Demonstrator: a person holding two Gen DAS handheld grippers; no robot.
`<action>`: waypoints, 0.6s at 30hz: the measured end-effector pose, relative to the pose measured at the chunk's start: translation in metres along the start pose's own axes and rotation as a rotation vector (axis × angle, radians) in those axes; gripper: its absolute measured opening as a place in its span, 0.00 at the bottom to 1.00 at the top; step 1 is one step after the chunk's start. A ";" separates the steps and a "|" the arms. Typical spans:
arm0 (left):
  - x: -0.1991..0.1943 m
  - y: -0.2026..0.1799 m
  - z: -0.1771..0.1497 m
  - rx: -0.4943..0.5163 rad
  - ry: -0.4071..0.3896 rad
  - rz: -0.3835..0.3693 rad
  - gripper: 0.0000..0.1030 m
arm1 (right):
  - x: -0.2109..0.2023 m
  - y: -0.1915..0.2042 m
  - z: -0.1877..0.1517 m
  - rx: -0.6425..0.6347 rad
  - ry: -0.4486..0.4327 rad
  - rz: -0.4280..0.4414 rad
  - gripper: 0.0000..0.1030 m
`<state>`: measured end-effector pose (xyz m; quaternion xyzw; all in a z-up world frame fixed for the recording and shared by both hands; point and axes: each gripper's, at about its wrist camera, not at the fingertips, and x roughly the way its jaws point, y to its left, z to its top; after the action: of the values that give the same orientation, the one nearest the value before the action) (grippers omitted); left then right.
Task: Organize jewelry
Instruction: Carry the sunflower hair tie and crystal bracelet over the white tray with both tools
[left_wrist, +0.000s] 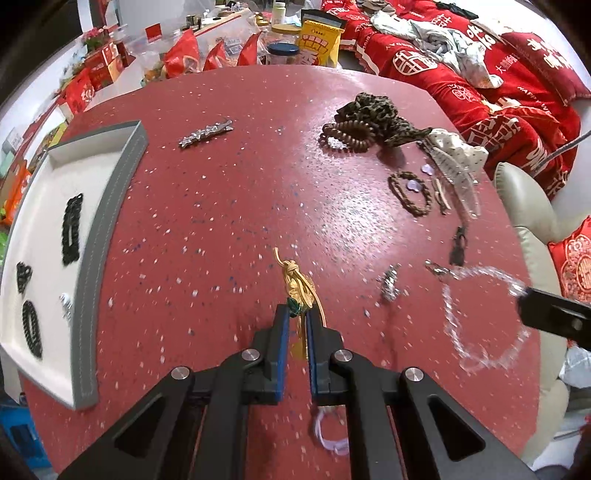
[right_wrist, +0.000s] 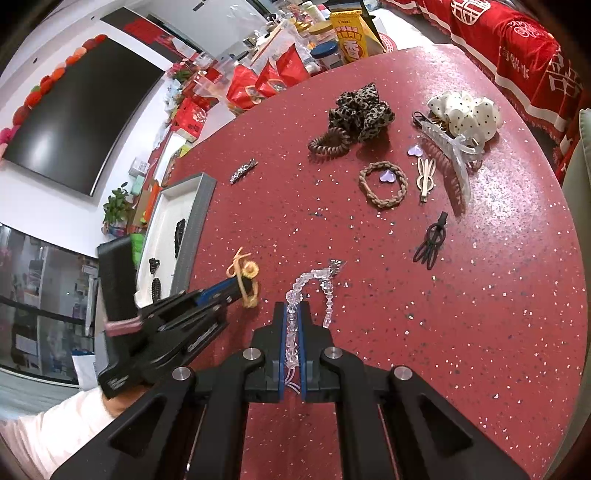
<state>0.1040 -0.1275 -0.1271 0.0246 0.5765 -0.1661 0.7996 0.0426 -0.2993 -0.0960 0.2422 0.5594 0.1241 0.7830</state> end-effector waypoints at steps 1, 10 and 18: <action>-0.005 0.000 -0.002 -0.002 0.000 -0.003 0.10 | 0.000 0.000 0.000 0.001 0.004 -0.001 0.05; -0.054 0.000 -0.012 -0.048 -0.021 0.000 0.10 | -0.001 0.008 0.004 -0.004 0.051 -0.002 0.05; -0.088 0.012 -0.015 -0.142 -0.068 0.066 0.10 | -0.013 0.023 0.020 -0.058 0.057 0.032 0.05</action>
<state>0.0690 -0.0914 -0.0519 -0.0189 0.5581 -0.0992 0.8236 0.0584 -0.2902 -0.0686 0.2246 0.5734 0.1597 0.7715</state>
